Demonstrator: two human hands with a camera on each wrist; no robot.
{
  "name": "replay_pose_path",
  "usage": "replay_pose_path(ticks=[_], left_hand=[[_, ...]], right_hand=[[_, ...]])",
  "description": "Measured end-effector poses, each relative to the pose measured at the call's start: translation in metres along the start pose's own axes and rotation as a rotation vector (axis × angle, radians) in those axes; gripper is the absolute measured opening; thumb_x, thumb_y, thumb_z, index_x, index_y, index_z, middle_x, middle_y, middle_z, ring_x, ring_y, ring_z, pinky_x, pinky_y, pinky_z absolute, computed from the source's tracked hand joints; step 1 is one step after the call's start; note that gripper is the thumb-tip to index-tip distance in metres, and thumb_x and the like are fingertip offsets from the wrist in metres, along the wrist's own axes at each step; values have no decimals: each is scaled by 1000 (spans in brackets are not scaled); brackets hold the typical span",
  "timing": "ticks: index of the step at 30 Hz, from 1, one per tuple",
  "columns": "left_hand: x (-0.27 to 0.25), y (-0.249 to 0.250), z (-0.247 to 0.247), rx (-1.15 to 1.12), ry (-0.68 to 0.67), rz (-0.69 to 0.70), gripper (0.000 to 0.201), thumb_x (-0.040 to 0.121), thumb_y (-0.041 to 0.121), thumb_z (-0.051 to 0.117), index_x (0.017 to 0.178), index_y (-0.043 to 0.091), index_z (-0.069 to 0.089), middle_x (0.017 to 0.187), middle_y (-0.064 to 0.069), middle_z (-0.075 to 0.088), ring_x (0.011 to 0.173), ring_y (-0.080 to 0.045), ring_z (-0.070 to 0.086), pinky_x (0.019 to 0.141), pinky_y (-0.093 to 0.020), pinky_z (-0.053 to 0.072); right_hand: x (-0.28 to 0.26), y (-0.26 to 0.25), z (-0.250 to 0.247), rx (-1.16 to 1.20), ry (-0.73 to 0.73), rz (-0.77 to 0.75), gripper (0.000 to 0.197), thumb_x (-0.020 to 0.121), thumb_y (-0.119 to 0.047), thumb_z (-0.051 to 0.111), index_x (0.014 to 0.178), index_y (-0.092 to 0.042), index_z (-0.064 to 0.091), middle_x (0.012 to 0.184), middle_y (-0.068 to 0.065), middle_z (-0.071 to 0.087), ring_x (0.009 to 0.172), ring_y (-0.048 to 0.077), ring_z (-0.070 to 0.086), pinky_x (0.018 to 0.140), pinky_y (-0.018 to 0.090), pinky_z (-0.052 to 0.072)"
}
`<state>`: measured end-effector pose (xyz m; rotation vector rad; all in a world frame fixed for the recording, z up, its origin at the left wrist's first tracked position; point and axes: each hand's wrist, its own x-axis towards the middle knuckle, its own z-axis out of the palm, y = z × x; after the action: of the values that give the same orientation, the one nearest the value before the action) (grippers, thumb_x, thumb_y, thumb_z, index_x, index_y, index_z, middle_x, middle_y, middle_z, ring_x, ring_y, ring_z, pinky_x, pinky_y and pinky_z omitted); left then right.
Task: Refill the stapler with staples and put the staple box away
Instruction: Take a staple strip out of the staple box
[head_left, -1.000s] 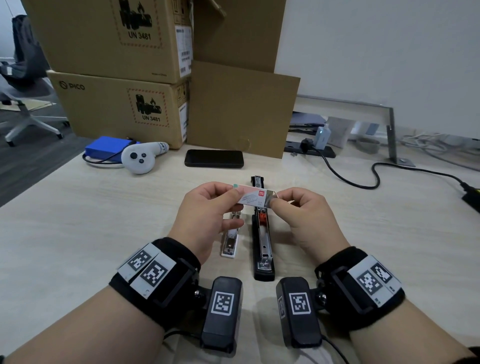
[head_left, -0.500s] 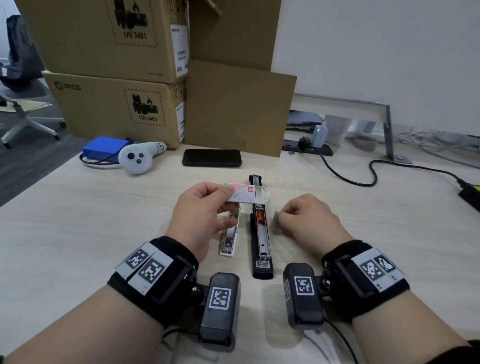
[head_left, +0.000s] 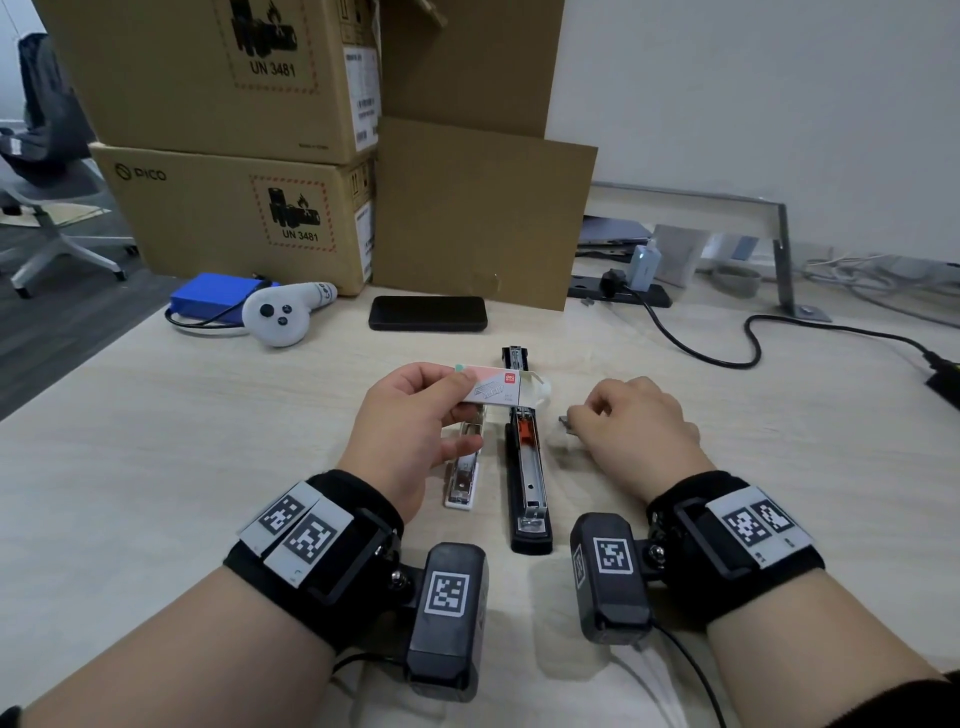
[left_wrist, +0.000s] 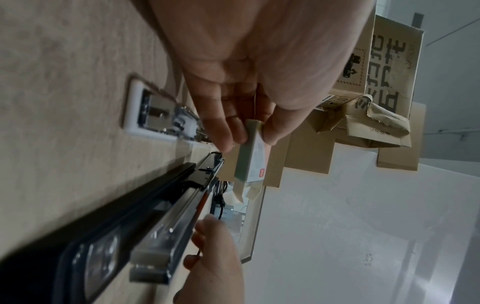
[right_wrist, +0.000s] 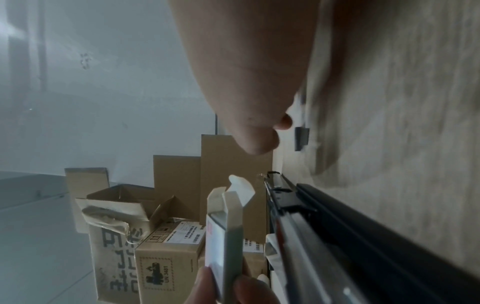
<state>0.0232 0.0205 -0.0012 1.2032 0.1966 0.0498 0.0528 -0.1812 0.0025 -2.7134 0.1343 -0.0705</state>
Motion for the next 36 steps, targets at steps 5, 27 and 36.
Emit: replay_pose_path(ticks=[5,27,36], left_hand=[[-1,0,-1,-2,-3,-2,7,94,13,71,89,10,67,109,-25,76,86,-24,67,52,-26,59],[-2,-1,2,-10,-52,-18,14,92,12,72,99,0,74,108,-25,76,87,-21,69,60,-29,62],[-2,0,2,-48,-69,3,12,94,11,69,97,1,73,96,-19,77,86,-22,67,57,-27,62]], right_hand=[[-15,-11,-5,573,242,-357,17,93,-15,63,76,-16,63,91,2,61,73,-1,54,64,8,42],[-19,-17,7,900,38,-159,8,85,-21,80,80,-14,80,83,2,79,71,3,66,65,13,51],[-20,-18,7,1072,-52,-110,9,88,-5,74,80,-3,72,52,-18,65,49,-8,58,52,4,42]])
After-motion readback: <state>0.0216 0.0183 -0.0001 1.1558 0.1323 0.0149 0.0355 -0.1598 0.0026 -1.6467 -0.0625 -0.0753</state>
